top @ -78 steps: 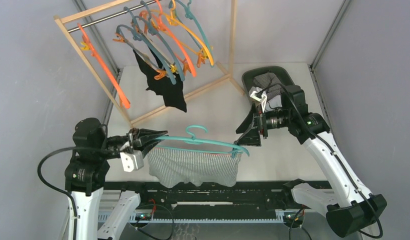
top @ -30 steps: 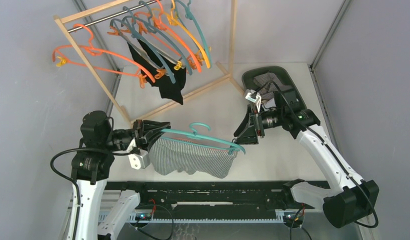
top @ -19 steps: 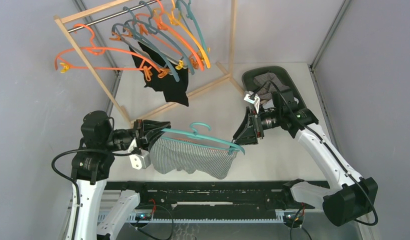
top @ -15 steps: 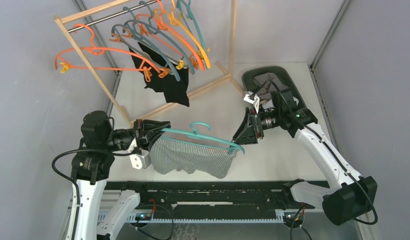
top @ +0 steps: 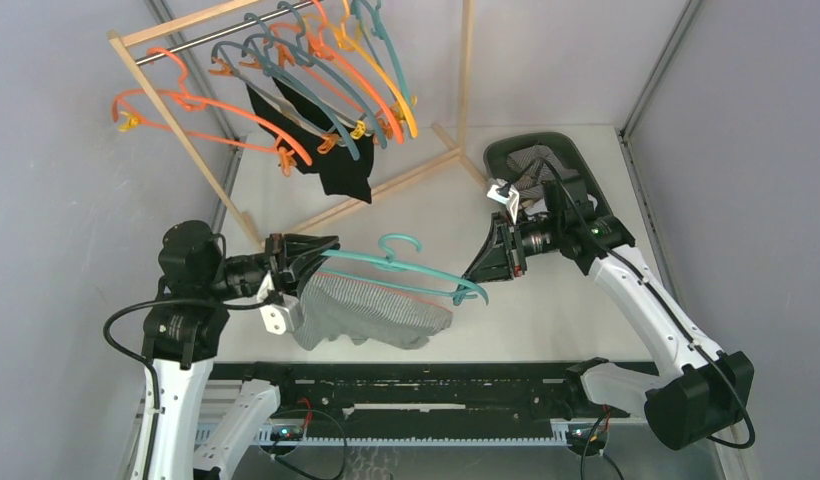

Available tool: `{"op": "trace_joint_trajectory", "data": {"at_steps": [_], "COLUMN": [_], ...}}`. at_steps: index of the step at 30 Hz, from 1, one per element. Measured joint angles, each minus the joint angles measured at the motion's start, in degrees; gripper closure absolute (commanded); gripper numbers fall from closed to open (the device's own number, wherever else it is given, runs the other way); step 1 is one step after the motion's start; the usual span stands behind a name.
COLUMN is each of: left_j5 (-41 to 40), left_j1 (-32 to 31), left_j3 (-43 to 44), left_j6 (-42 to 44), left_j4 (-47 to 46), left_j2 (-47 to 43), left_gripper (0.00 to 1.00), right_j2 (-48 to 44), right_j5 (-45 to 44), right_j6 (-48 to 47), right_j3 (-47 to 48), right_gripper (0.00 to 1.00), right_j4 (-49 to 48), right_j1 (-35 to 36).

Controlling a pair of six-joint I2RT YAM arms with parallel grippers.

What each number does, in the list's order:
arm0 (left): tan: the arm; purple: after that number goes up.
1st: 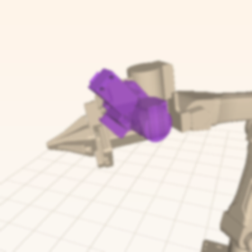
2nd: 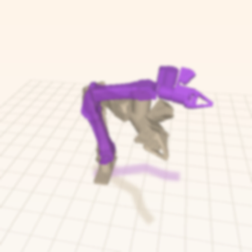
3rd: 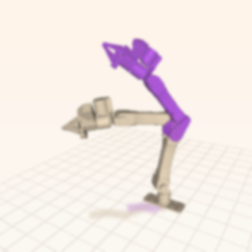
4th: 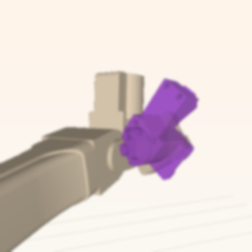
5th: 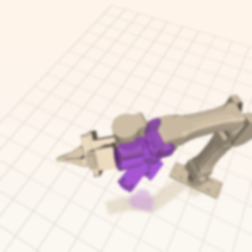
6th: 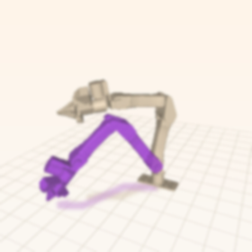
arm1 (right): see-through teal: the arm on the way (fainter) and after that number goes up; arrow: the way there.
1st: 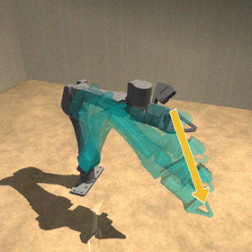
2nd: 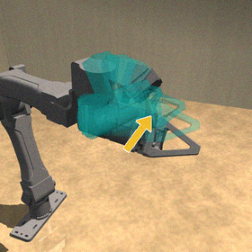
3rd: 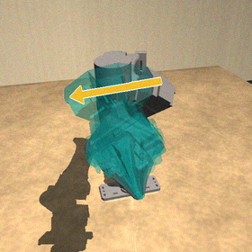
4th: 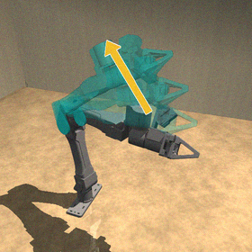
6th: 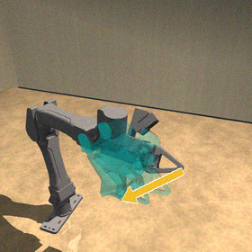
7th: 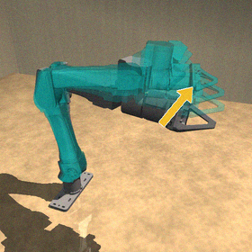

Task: Remove the underwear clipped to the hanger
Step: Remove the underwear from the hanger.

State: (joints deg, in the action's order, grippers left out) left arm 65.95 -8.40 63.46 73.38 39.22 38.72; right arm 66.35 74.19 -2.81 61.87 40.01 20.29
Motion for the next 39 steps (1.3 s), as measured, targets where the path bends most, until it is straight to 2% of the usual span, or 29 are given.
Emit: {"op": "trace_joint_trajectory", "data": {"at_steps": [1,2,4,5,6,8,15,21,30,39], "left_j5": [-0.09,-0.28,-0.50,-0.74,-0.83,-0.87,-1.84,-3.48,-6.71,-9.09], "left_j1": [0.00,0.00,0.00,0.00,0.00,-0.07,-0.11,-0.44,-1.97,-3.85], "left_j3": [0.00,0.00,0.00,0.00,0.00,0.00,-1.29,-3.19,-4.59,-4.61], "left_j6": [-0.33,-0.50,-0.90,-1.07,-1.38,-1.86,-2.93,-7.37,-19.06,-25.27], "left_j4": [-0.26,-0.63,-1.07,-1.31,-1.49,-1.90,-3.43,-5.73,-10.25,-12.07], "left_j2": [0.00,0.00,0.00,0.00,0.00,0.00,-0.17,-0.17,-0.39,-0.20], "left_gripper": [1.00,1.00,1.00,1.00,1.00,1.00,1.00,1.00,1.00,1.00], "right_j2": [-0.02,-0.04,-0.15,-0.31,-0.46,-0.94,-4.79,-5.86,-6.73,-4.87], "right_j5": [-0.07,-0.13,-0.33,-0.44,-0.72,-1.33,-1.77,-3.30,-11.58,-18.69], "right_j6": [0.33,0.66,1.38,1.77,2.43,3.17,9.01,8.72,-1.77,-10.99], "right_j3": [0.00,0.00,0.00,0.00,-0.04,-0.11,0.17,6.97,11.96,11.96], "right_gripper": [0.79,0.71,0.41,0.30,0.22,0.16,0.14,0.14,0.19,0.40], "right_j4": [-0.42,-0.83,-1.46,-1.92,-2.36,-3.50,-9.79,-9.25,-2.97,1.81], "right_j1": [0.00,0.00,0.00,-0.02,-0.02,-0.35,-6.80,-9.66,-0.79,7.56]}}
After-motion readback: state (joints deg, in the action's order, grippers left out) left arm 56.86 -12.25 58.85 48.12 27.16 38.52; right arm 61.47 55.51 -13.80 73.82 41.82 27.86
